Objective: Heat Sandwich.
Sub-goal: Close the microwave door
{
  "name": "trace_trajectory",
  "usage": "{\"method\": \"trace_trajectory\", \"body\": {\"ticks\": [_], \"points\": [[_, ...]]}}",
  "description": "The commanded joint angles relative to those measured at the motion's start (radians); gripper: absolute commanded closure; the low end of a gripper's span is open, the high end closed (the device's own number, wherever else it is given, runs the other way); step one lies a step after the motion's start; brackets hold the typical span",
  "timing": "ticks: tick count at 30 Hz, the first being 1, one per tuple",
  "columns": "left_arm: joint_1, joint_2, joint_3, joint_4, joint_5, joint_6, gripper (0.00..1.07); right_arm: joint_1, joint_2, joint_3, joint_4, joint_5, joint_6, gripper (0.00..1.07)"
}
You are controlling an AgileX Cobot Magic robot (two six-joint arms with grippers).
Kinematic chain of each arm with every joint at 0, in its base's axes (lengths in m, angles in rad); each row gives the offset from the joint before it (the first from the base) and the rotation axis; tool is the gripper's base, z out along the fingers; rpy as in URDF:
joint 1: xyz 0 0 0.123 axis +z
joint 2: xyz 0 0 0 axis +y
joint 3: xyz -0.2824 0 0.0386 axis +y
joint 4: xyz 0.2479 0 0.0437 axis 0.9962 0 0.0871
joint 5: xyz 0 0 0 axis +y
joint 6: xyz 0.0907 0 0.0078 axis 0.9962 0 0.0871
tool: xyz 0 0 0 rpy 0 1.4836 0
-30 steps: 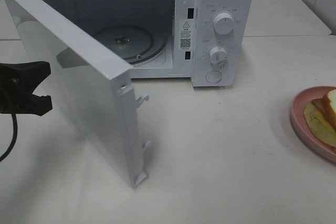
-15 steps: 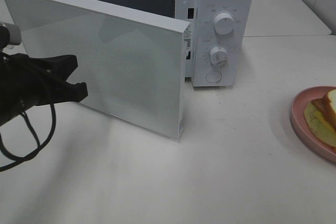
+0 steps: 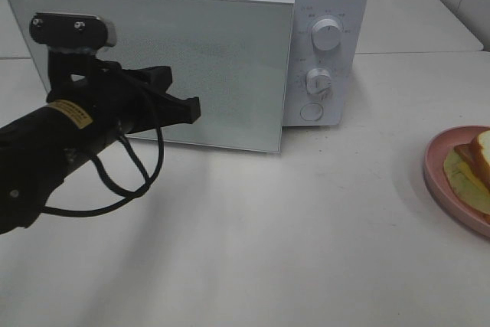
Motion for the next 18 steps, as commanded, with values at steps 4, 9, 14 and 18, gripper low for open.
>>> {"method": "trace_trajectory", "body": {"ticks": [4, 9, 14, 18], "points": [[-0.057, 0.045, -0.089, -0.099, 0.016, 0.074, 1.07, -0.007, -0.028, 0.001, -0.003, -0.008, 0.003, 0.36], [-0.077, 0.09, -0.174, -0.159, 0.05, 0.143, 1.07, -0.007, -0.028, 0.001, -0.003, -0.008, 0.003, 0.36], [-0.077, 0.137, -0.27, -0.174, 0.115, 0.147, 1.07, -0.007, -0.028, 0.001, -0.003, -0.008, 0.003, 0.36], [-0.077, 0.173, -0.331, -0.175, 0.125, 0.149, 1.07, -0.007, -0.028, 0.001, -0.003, -0.008, 0.003, 0.36]]}}
